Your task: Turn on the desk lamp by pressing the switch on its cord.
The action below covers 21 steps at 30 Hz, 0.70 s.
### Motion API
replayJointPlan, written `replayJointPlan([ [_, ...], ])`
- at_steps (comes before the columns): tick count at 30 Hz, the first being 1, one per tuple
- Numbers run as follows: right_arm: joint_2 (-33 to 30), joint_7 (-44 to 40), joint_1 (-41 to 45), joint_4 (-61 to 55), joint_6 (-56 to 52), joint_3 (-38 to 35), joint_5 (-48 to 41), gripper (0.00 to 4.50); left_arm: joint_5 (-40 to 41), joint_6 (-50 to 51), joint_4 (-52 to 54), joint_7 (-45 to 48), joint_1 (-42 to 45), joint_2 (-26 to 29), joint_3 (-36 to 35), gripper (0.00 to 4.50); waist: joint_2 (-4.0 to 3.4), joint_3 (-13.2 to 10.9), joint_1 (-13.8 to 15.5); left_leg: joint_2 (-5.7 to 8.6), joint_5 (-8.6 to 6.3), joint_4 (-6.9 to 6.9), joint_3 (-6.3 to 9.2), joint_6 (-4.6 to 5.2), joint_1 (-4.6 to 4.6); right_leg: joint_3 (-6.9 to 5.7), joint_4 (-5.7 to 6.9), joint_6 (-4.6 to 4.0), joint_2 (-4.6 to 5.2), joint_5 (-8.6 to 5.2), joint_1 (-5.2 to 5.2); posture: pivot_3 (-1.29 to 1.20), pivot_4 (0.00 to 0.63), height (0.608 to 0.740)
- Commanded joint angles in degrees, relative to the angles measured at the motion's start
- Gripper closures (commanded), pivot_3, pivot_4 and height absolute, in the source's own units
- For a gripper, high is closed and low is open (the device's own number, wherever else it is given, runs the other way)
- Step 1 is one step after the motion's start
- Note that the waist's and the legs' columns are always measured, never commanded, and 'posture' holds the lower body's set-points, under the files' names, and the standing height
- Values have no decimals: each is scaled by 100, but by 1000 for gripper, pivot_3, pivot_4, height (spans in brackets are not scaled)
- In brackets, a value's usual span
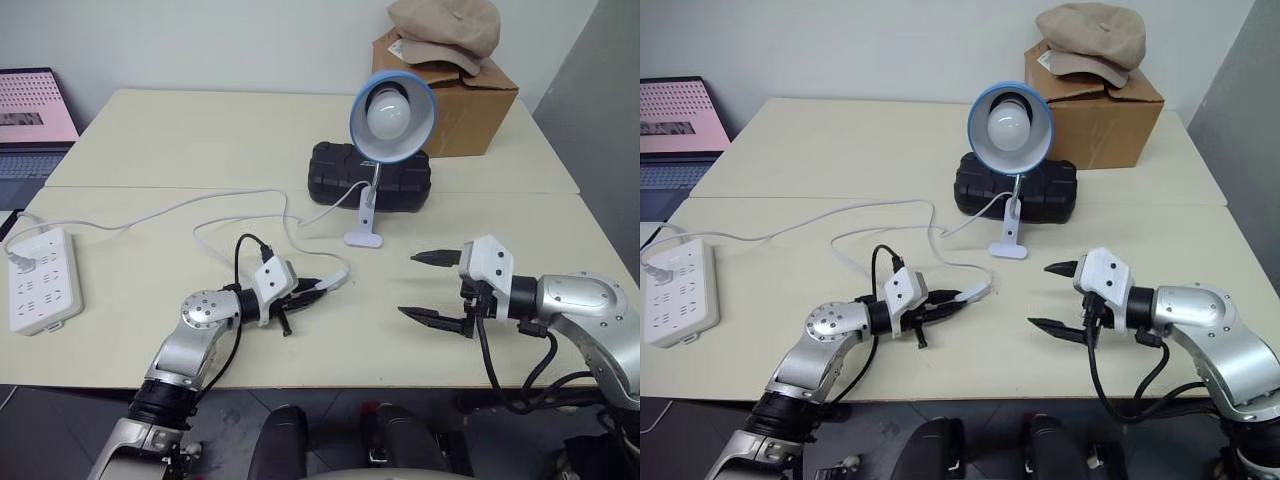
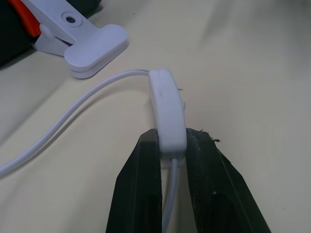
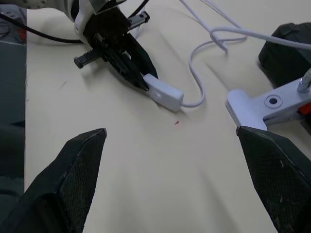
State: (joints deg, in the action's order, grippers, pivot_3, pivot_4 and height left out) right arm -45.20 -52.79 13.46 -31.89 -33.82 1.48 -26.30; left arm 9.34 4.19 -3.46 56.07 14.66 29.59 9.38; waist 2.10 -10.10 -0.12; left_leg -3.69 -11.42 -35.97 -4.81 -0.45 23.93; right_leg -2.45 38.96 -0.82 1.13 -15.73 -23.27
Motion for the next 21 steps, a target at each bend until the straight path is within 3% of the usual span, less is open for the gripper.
replayJointPlan([
  [1, 60, -19, 567, -112, -391, 161, -292, 0, 323, 252, 582, 354, -30, 363, -183, 4118, -1, 0, -12, -1, 0, 0, 0, 0, -1, 1, 2, 0, 0, 0, 0, 0, 150, 740],
  [9, 583, -330, 2011, 327, -924, 1307, -283, 0, 1104, 1061, 1259, 1091, -87, 1192, -506, 4118, -1, 0, -13, -2, 0, 2, 1, 0, 0, 0, 1, -5, 0, -2, -3, 0, 150, 740],
  [21, 1404, -809, 2899, 1617, -625, 2602, 394, 0, 1374, 1488, 1567, 1080, -184, 1314, -612, 4118, -1, -1, -2, -2, 0, -2, 0, 1, 4, -4, 4, -5, 1, -3, -4, 0, 150, 740],
])
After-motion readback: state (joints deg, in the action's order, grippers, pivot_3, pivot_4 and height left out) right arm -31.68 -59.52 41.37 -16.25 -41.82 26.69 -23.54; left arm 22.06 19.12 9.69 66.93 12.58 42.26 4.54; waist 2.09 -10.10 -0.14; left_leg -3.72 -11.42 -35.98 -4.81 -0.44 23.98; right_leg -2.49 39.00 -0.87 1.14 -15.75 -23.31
